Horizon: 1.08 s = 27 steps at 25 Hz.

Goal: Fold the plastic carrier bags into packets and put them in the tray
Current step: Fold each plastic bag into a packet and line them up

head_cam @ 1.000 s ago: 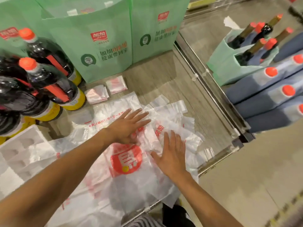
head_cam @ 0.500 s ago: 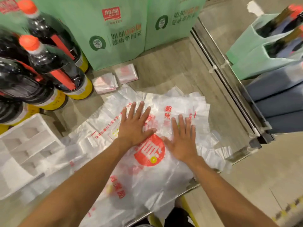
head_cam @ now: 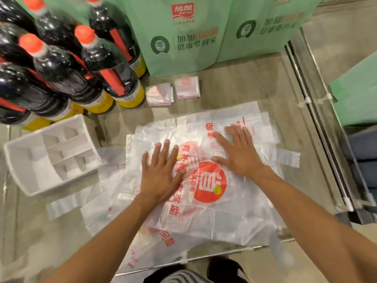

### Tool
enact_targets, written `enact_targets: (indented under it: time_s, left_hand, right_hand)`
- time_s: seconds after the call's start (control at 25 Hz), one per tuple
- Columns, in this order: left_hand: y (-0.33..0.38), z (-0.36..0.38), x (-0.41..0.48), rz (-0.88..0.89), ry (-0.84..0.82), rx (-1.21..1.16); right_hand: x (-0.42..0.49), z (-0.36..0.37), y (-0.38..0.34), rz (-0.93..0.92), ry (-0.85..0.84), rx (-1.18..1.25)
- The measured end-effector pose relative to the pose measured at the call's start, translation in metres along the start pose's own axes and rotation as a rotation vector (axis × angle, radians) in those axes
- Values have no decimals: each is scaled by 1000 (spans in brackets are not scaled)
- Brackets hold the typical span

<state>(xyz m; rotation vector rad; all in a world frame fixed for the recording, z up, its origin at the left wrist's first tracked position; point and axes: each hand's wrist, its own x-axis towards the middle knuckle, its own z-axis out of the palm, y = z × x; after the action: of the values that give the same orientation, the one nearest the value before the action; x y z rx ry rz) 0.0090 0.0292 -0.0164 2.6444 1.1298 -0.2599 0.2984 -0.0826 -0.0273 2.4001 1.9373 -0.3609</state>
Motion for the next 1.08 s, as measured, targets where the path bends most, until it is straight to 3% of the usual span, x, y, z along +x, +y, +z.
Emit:
enact_targets:
  time_s: [0.2, 0.44, 0.64, 1.08]
  left_hand:
    - [0, -6, -14, -144, 34, 4]
    - [-9, -21, 20, 57, 88, 56]
    - [-15, -18, 56, 103, 49, 41]
    - [-19, 4, -14, -58, -8, 16]
  right_hand:
    - [25, -17, -19, -94, 94, 43]
    - [19, -17, -23, -92, 79, 73]
    - [23, -1, -15, -14, 9, 39]
    - [-19, 8, -47, -101, -33, 0]
